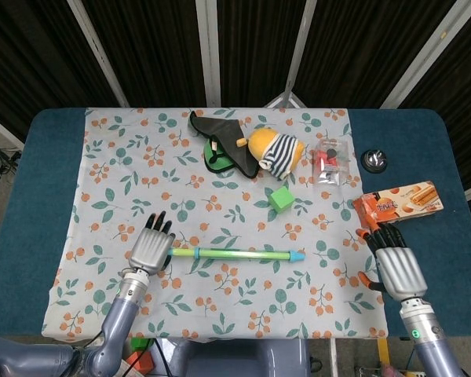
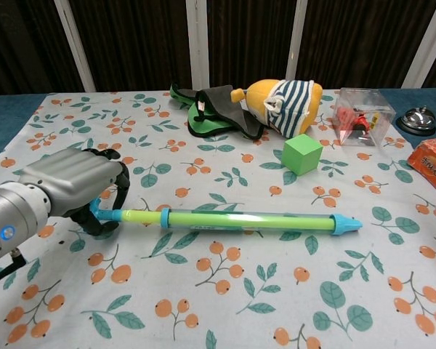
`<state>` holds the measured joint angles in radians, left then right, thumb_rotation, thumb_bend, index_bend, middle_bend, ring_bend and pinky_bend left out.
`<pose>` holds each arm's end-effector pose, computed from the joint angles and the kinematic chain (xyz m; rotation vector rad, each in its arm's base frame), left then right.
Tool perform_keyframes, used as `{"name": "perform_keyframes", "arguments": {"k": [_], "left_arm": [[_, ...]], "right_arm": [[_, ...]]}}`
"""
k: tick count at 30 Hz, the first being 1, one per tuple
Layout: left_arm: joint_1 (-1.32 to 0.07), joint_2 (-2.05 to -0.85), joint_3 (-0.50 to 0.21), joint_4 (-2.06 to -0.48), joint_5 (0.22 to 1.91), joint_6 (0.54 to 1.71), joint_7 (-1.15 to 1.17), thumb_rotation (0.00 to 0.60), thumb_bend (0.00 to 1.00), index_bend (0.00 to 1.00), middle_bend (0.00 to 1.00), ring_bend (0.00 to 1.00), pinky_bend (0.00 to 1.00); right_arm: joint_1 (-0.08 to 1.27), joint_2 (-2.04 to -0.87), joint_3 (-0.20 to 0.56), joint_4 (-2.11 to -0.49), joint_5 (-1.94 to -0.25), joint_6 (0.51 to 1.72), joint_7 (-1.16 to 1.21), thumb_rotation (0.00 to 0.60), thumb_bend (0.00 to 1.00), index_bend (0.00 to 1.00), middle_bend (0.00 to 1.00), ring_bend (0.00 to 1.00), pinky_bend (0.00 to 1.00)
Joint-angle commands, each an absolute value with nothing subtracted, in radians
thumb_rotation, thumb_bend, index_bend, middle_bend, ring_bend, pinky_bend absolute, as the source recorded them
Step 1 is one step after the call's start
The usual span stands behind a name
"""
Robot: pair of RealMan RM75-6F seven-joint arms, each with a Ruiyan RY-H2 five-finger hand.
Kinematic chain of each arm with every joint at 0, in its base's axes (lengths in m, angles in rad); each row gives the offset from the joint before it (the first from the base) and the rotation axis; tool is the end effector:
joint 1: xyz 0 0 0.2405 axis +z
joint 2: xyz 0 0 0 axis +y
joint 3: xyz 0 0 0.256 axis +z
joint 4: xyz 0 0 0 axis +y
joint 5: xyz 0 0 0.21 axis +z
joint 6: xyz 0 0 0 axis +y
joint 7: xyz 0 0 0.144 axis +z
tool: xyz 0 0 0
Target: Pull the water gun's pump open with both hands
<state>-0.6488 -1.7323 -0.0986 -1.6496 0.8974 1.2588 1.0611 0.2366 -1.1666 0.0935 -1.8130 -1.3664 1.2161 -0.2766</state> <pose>-0.1409 0.2728 -0.0562 -1.8600 -0.6955 -0.5517 -0.2542 -0.2216 0.1014 1.5917 -1.0076 0.8202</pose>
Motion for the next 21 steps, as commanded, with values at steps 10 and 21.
{"name": "perform_keyframes", "arguments": {"k": [10, 21], "left_arm": [[-0.661, -1.721, -0.101, -1.662, 0.875, 1.26, 1.07, 0.6, 0.53, 0.59, 0.19, 0.0, 0.1], [-0.665, -1.708, -0.108, -1.673, 0.859, 1.265, 1.058, 0.6, 0.53, 0.59, 0.19, 0.0, 0.1]], "right_arm": [[0.4, -1.385, 0.169, -1.861, -1.095, 1.103, -0.553, 0.6, 0.3, 0.29, 0.08, 0.0, 0.0], [0.481, -1.562, 0.182, -1.807, -0.962, 1.134, -0.682, 0.6, 0.3, 0.35, 0.09, 0.0, 0.0]]}}
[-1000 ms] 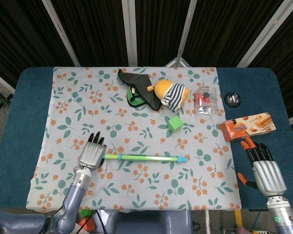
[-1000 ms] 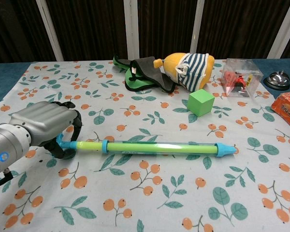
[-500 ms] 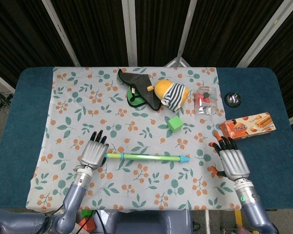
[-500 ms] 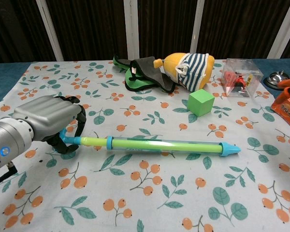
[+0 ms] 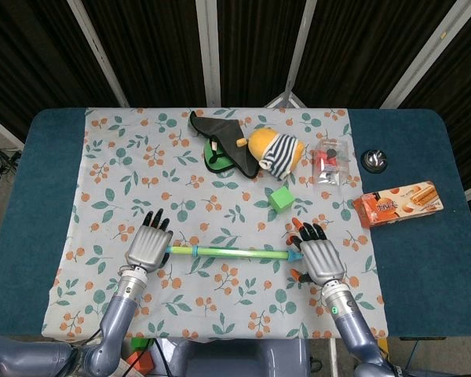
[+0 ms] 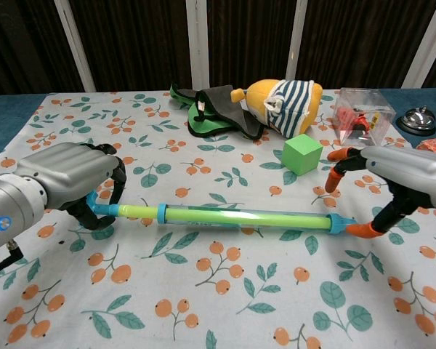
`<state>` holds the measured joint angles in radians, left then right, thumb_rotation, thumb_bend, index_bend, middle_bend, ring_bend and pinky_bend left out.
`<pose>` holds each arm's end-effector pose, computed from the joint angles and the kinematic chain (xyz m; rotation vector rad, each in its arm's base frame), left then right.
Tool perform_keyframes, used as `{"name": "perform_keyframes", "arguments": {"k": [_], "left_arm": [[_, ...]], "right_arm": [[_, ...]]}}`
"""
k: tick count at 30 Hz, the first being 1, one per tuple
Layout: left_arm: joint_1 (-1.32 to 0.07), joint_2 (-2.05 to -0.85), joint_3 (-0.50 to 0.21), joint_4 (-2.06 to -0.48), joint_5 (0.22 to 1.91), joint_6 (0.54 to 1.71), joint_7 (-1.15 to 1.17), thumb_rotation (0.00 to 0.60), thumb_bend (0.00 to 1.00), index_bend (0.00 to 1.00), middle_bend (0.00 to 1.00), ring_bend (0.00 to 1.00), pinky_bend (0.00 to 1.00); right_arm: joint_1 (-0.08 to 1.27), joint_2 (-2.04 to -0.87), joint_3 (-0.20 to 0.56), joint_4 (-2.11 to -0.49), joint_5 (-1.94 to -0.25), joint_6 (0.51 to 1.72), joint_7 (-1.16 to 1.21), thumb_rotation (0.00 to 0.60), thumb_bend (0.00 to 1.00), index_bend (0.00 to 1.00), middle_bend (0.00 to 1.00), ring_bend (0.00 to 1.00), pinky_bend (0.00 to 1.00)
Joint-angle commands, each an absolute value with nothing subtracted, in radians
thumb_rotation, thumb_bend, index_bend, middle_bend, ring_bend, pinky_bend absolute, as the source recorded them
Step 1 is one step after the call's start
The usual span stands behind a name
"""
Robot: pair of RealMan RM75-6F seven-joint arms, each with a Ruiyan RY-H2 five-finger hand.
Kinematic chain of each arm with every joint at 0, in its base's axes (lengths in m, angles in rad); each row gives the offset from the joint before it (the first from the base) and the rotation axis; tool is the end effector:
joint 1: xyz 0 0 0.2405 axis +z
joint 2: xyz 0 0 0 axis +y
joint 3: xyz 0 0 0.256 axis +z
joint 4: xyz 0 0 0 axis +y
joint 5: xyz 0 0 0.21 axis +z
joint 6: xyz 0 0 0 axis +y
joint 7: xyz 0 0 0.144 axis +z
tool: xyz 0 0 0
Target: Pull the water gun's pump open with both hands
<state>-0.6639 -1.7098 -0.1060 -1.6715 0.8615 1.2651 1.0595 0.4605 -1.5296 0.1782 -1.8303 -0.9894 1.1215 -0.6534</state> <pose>-0.1412 0.2771 -0.0499 -1.8471 -0.7145 -0.5421 -0.1681 -0.2582 -0.0068 1.7090 -1.1551 0.8014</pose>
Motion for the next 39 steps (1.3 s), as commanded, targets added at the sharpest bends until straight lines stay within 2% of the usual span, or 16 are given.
{"name": "perform_keyframes", "arguments": {"k": [1, 18, 25, 39], "left_arm": [[-0.666, -1.705, -0.108, -1.673, 0.858, 1.266, 1.057, 0.6, 0.53, 0.6, 0.19, 0.0, 0.1], [-0.671, -1.678, -0.103, -1.673, 0.849, 1.259, 1.031, 0.6, 0.53, 0.6, 0.19, 0.0, 0.1], [-0.674, -1.677, -0.097, -1.671, 0.848, 1.258, 1.025, 0.6, 0.53, 0.61, 0.19, 0.0, 0.1], [-0.679, -1.679, -0.095, -1.668, 0.847, 1.26, 1.011, 0.6, 0.53, 0.61, 0.19, 0.0, 0.1]], "right_arm": [[0.488, -1.574, 0.185, -1.801, -0.95, 1.141, -0.691, 0.6, 0.3, 0.36, 0.09, 0.0, 0.0], [0.524, -1.647, 0.179, -1.71, -0.845, 1.171, -0.728, 0.6, 0.3, 0.37, 0.1, 0.0, 0.0], [0.532, -1.66, 0.172, -1.692, -0.844, 1.179, -0.718, 0.6, 0.3, 0.44, 0.11, 0.0, 0.0], [0.549, -1.692, 0.169, -1.68, -0.849, 1.183, -0.693, 0.6, 0.3, 0.44, 0.11, 0.0, 0.0]]}}
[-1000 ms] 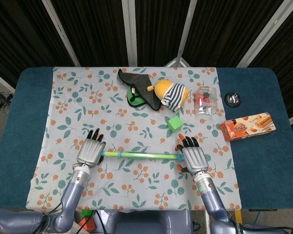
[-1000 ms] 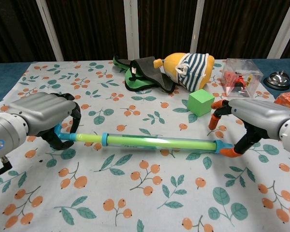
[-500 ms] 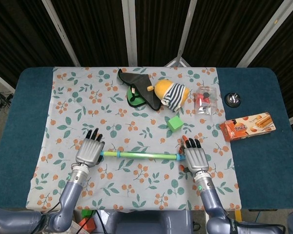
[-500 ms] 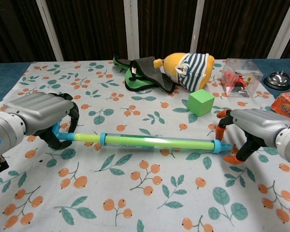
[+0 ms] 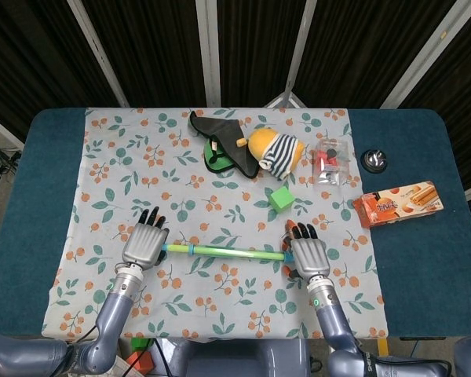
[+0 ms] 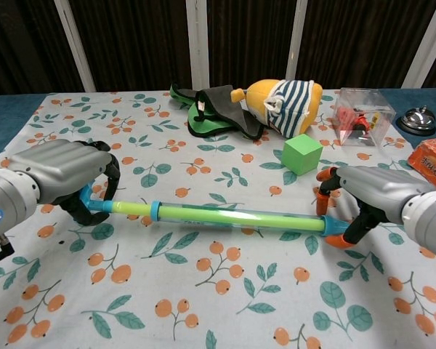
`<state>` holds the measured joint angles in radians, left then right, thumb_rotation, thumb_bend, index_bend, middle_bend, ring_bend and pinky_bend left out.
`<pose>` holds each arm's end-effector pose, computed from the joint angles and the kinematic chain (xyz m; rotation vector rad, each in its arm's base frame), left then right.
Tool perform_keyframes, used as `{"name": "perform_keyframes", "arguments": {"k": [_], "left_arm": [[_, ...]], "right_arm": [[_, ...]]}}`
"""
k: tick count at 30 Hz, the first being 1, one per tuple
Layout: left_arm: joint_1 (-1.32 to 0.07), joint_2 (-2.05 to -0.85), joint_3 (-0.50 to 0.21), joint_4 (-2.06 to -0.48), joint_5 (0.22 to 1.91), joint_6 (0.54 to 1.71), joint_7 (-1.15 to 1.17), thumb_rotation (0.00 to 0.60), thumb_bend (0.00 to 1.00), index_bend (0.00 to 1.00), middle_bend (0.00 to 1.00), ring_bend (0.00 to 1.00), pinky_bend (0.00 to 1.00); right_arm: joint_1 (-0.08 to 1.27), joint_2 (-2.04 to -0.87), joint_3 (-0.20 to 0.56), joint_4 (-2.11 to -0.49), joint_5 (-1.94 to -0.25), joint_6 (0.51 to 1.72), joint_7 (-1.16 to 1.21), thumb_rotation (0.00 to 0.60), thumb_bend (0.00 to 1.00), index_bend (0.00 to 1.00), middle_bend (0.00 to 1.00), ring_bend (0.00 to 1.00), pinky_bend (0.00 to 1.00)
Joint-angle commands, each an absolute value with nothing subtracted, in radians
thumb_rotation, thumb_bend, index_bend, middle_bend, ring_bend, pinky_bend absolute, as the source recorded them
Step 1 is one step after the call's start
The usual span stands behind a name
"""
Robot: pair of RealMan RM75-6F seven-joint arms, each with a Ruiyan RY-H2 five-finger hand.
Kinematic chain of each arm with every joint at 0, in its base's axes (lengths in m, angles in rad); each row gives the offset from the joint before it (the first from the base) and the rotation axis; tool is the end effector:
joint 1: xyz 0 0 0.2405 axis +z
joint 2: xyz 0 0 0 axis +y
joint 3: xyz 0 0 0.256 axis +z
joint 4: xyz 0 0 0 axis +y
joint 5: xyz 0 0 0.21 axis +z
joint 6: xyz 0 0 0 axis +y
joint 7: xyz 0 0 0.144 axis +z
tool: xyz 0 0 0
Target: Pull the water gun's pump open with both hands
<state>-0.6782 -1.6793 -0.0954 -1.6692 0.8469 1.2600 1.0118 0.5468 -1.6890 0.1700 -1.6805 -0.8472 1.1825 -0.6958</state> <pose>-0.1479 0.2825 -0.0436 -1.8367 -0.7346 -0.5442 -0.1665 -0.2706 -0.0466 1.6585 -1.1864 0.7240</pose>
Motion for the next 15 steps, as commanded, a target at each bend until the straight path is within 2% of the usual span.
{"name": "perform_keyframes", "arguments": {"k": [1, 8, 15], "left_arm": [[-0.679, -1.68, -0.095, -1.668, 0.846, 1.259, 1.01, 0.6, 0.53, 0.61, 0.19, 0.0, 0.1], [-0.681, -1.682, -0.091, -1.66, 0.846, 1.258, 1.004, 0.6, 0.53, 0.61, 0.19, 0.0, 0.1], [-0.683, -1.68, -0.09, -1.659, 0.848, 1.256, 0.997, 0.6, 0.53, 0.61, 0.19, 0.0, 0.1]], "right_arm": [[0.55, -1.694, 0.169, -1.68, -0.849, 1.183, -0.692, 0.6, 0.3, 0.44, 0.11, 0.0, 0.0], [0.555, -1.71, 0.168, -1.669, -0.847, 1.182, -0.678, 0.6, 0.3, 0.45, 0.12, 0.0, 0.0], [0.562, -1.725, 0.168, -1.65, -0.848, 1.183, -0.668, 0.6, 0.3, 0.53, 0.16, 0.0, 0.0]]}}
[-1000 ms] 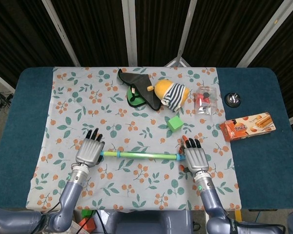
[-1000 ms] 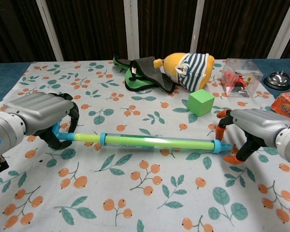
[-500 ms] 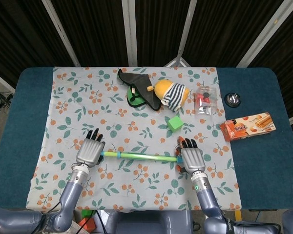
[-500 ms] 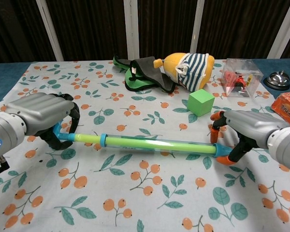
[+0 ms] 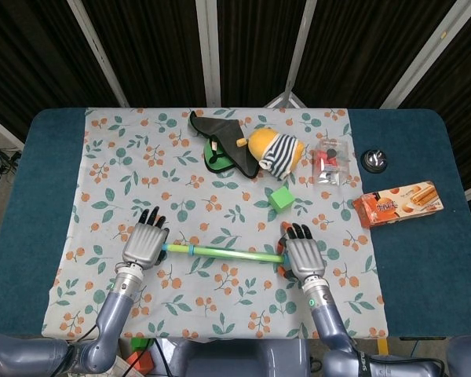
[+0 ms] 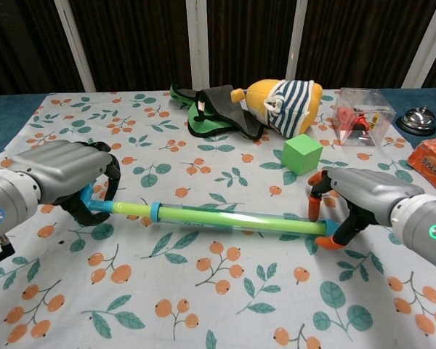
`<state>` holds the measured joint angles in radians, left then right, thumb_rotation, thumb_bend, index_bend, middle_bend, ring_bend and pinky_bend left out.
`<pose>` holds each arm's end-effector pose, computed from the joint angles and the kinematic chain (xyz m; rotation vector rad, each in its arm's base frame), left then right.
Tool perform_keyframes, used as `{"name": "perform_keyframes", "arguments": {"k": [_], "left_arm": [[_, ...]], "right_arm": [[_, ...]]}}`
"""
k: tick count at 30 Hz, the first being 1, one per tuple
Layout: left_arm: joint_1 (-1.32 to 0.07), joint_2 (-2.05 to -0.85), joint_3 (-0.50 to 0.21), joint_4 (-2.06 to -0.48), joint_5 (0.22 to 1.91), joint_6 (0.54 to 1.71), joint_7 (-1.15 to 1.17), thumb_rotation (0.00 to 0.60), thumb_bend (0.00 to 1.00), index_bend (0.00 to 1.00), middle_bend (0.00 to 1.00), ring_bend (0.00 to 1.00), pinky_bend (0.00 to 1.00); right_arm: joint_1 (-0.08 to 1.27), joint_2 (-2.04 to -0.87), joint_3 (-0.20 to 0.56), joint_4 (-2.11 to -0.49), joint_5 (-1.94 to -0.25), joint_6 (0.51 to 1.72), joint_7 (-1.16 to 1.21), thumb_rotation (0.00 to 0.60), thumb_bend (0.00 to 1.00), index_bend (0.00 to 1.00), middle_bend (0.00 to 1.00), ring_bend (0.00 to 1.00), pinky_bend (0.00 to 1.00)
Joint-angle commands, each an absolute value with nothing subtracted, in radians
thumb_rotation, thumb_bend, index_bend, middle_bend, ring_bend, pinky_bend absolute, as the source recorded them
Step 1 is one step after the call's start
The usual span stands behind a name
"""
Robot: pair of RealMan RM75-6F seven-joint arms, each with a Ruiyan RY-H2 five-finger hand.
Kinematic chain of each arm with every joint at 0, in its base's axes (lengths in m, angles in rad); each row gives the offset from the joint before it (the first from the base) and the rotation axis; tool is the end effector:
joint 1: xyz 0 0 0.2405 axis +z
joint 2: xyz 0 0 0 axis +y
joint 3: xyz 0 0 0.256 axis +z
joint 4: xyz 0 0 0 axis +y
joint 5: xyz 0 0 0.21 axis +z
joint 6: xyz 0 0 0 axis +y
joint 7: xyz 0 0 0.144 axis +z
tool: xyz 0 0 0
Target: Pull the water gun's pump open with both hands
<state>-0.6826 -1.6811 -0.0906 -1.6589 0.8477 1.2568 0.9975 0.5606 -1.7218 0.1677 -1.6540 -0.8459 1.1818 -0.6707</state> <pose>-0.1489 0.2833 -0.0447 -1.8380 -0.7377 -0.5476 -0.1614 -0.2708 -0.0557 1.6573 -1.2096 0.7455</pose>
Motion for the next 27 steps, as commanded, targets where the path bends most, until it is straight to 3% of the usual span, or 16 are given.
{"name": "perform_keyframes", "arguments": {"k": [1, 13, 27], "left_arm": [[-0.683, -1.68, -0.09, -1.659, 0.847, 1.256, 0.996, 0.6, 0.53, 0.61, 0.19, 0.0, 0.1], [-0.683, -1.671, -0.085, -1.668, 0.849, 1.261, 0.991, 0.6, 0.53, 0.61, 0.19, 0.0, 0.1], [-0.672, -1.653, -0.069, -1.691, 0.859, 1.275, 0.983, 0.6, 0.53, 0.61, 0.19, 0.0, 0.1]], "right_arm": [[0.563, -1.727, 0.168, -1.647, -0.85, 1.184, -0.667, 0.6, 0.3, 0.54, 0.16, 0.0, 0.0], [0.566, -1.722, 0.163, -1.639, -0.864, 1.204, -0.673, 0.6, 0.3, 0.7, 0.22, 0.0, 0.0], [0.549, -1.66, 0.154, -1.667, -0.874, 1.237, -0.686, 0.6, 0.3, 0.74, 0.23, 0.0, 0.0]]}}
